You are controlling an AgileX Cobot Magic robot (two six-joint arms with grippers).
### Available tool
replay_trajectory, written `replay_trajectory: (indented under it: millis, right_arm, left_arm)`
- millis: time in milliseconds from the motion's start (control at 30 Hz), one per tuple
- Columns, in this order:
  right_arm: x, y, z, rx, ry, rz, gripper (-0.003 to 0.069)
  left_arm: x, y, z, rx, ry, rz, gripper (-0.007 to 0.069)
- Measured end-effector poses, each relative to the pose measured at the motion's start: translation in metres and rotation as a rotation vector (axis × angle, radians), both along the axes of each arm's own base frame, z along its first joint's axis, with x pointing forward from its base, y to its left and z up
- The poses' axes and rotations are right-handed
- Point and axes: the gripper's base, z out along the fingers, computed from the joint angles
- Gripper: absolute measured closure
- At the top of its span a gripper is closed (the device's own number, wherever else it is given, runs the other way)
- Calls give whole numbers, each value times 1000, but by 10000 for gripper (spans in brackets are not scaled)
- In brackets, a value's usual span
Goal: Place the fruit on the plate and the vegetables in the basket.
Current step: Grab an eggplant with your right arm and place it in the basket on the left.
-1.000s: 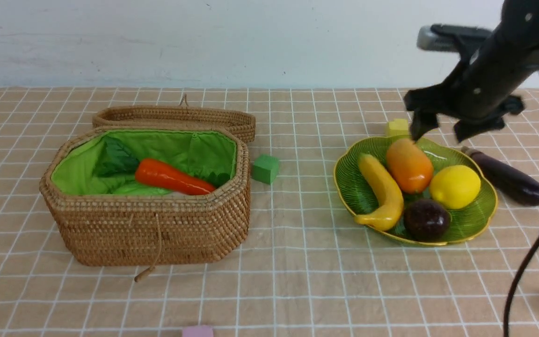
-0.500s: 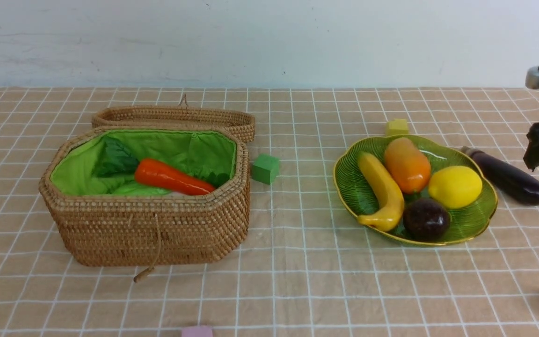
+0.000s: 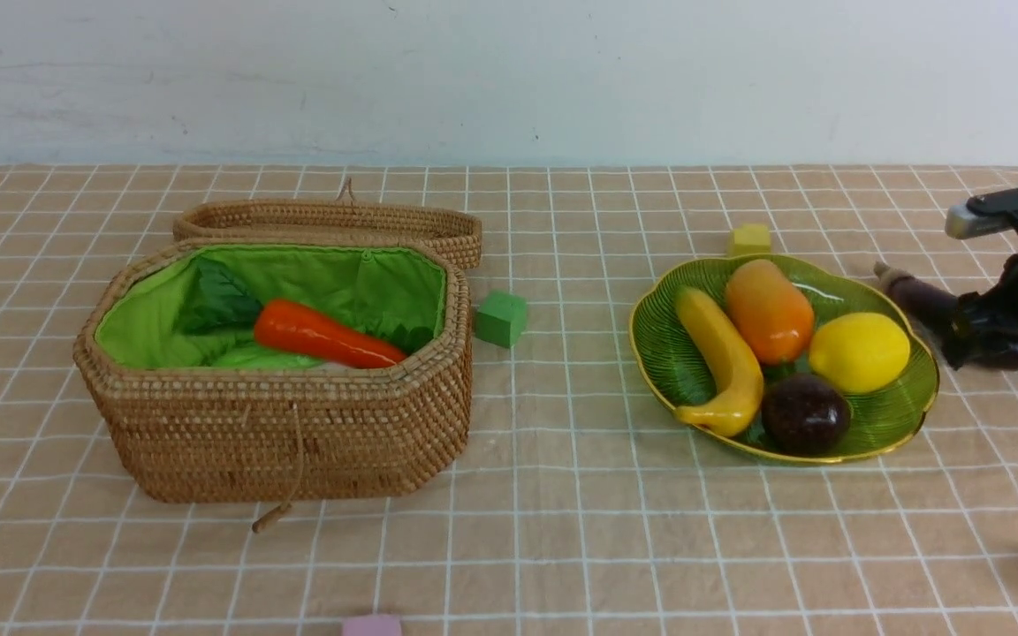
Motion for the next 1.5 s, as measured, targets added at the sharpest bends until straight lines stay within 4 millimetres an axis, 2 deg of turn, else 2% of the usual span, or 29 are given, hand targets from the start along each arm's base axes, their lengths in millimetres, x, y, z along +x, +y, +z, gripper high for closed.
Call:
replay_trajectory:
  millis: [167, 200, 333, 433, 467, 533, 567, 600, 633, 667, 733, 767, 833, 867, 900, 933, 967, 1067, 1133, 1233, 1300, 1367, 1433, 1467, 1500]
  right_arm:
    - [1, 1, -2, 12, 5, -7, 186]
    - [0, 1, 1, 19, 2, -26, 239]
    - [-3, 1, 9, 29, 11, -74, 239]
    - [-15, 5, 49, 65, 3, -156, 239]
    - [-20, 9, 68, 78, -15, -172, 239]
    - [-30, 24, 106, 106, -62, -163, 239]
    - [-38, 42, 132, 145, -93, -124, 239]
    - [-38, 42, 132, 145, -93, -124, 239]
    - [-52, 82, 172, 196, -165, -7, 239]
    - [-59, 110, 190, 228, -206, 80, 239]
    - [-74, 164, 214, 282, -270, 260, 239]
    - [-86, 202, 227, 326, -314, 382, 239]
    - [-104, 256, 240, 384, -378, 544, 239]
    - [-106, 262, 241, 392, -386, 564, 239]
    - [-118, 298, 245, 420, -426, 655, 239]
    - [-125, 321, 244, 430, -451, 707, 239]
    - [-130, 347, 239, 436, -477, 756, 239]
    - [-138, 398, 220, 440, -536, 820, 239]
    - [-137, 426, 199, 427, -569, 840, 239]
    - [-132, 452, 170, 392, -595, 861, 239]
    - [-129, 462, 153, 370, -592, 873, 239]
    - [-126, 468, 137, 349, -580, 882, 186]
    - [-126, 469, 135, 344, -578, 886, 141]
    - [-126, 468, 136, 341, -577, 890, 61]
    - [-126, 468, 136, 342, -579, 890, 61]
  left_arm:
    - [0, 0, 0, 0, 0, 0, 617]
    - [0, 0, 0, -1, -1, 0, 617]
    - [0, 0, 0, 0, 0, 0, 617]
    - [0, 0, -1, 20, 2, 5, 617]
    - [1, 0, -2, 37, 2, 10, 617]
    - [1, 1, -5, 75, -3, 23, 617]
    - [2, 2, -6, 108, -9, 36, 617]
    - [2, 2, -7, 114, -10, 38, 617]
    - [3, 3, -8, 147, -20, 55, 617]
    - [4, 4, -9, 167, -23, 71, 617]
    - [6, 6, -10, 187, -20, 98, 617]
    - [7, 8, -11, 200, -21, 121, 617]
    - [10, 11, -12, 209, 0, 167, 616]
    - [10, 12, -12, 216, -7, 172, 616]
    - [12, 15, -14, 215, 20, 216, 616]
    - [14, 17, -14, 211, 32, 242, 615]
    - [16, 21, -15, 195, 57, 285, 614]
    - [19, 26, -15, 134, 106, 353, 613]
    - [20, 28, -14, 93, 128, 381, 610]
    - [20, 30, -13, 70, 131, 396, 609]
    - [20, 30, -13, 67, 131, 399, 609]
    - [20, 30, -13, 63, 132, 400, 609]
    - [20, 30, -13, 63, 132, 400, 609]
    - [20, 30, -13, 63, 132, 400, 609]
    - [20, 30, -13, 63, 132, 400, 609]
